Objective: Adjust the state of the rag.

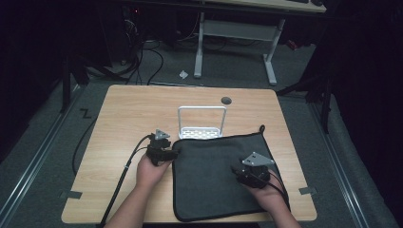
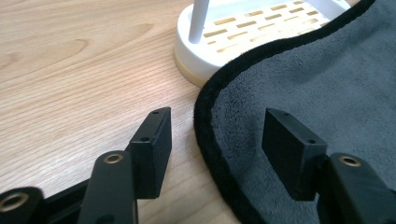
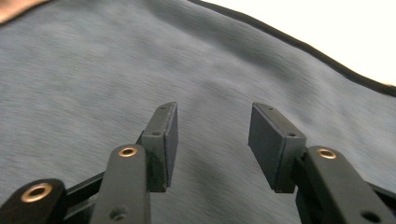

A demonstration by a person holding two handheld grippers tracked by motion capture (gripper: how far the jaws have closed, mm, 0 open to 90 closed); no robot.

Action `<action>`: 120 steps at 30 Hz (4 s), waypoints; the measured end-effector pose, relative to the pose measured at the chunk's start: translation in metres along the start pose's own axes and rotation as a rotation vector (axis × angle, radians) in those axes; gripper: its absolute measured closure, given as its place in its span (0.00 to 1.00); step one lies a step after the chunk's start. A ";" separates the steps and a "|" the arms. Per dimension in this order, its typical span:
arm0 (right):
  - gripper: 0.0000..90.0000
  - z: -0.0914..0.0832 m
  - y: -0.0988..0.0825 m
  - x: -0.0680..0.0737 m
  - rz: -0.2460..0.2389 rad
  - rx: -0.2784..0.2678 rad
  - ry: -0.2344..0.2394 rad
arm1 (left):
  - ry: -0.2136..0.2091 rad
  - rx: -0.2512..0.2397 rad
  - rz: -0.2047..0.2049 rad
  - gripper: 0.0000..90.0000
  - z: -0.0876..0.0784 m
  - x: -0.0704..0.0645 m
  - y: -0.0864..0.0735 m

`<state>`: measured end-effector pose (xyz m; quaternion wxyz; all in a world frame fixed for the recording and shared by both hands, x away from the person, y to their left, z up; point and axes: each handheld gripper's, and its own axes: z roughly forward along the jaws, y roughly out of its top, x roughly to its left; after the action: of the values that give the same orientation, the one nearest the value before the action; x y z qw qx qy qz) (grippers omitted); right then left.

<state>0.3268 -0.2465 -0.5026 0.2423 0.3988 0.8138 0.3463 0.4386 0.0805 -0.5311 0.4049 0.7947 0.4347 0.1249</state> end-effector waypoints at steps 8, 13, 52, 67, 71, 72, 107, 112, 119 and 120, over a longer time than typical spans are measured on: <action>0.57 0.010 0.015 0.043 -0.045 -0.017 0.080 | -0.061 -0.030 -0.041 0.67 0.008 0.004 0.000; 0.54 0.023 0.023 0.079 -0.076 -0.008 0.186 | -0.084 -0.017 -0.038 0.89 0.007 0.003 -0.002; 0.91 0.038 0.028 0.161 -0.278 0.031 0.329 | -0.110 -0.070 -0.072 0.91 0.000 0.007 -0.007; 0.92 0.025 0.041 0.153 -0.293 -0.067 0.320 | -0.163 -0.191 -0.120 0.94 -0.012 0.012 -0.010; 0.92 0.024 0.045 0.156 -0.330 -0.078 0.298 | -0.178 -0.197 -0.163 0.94 -0.016 0.018 -0.010; 0.92 0.023 0.046 0.158 -0.326 -0.080 0.299 | -0.185 -0.201 -0.162 0.94 -0.017 0.018 -0.010; 0.92 0.031 0.116 0.263 -0.448 -0.244 0.438 | -0.036 -0.196 -0.248 0.94 -0.126 0.075 -0.037; 0.92 0.018 0.100 0.233 -0.423 -0.260 0.391 | -0.024 -0.173 -0.224 0.94 -0.105 0.053 -0.020; 0.92 0.007 0.074 0.186 -0.362 -0.235 0.330 | -0.025 -0.165 -0.227 0.93 -0.076 0.026 -0.004; 0.92 0.005 0.070 0.181 -0.354 -0.231 0.322 | -0.027 -0.165 -0.220 0.93 -0.073 0.022 -0.002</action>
<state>0.2615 -0.0657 -0.4747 0.2104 0.1594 0.8540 0.4483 0.4102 0.1377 -0.4895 0.4858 0.7078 0.5021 0.1042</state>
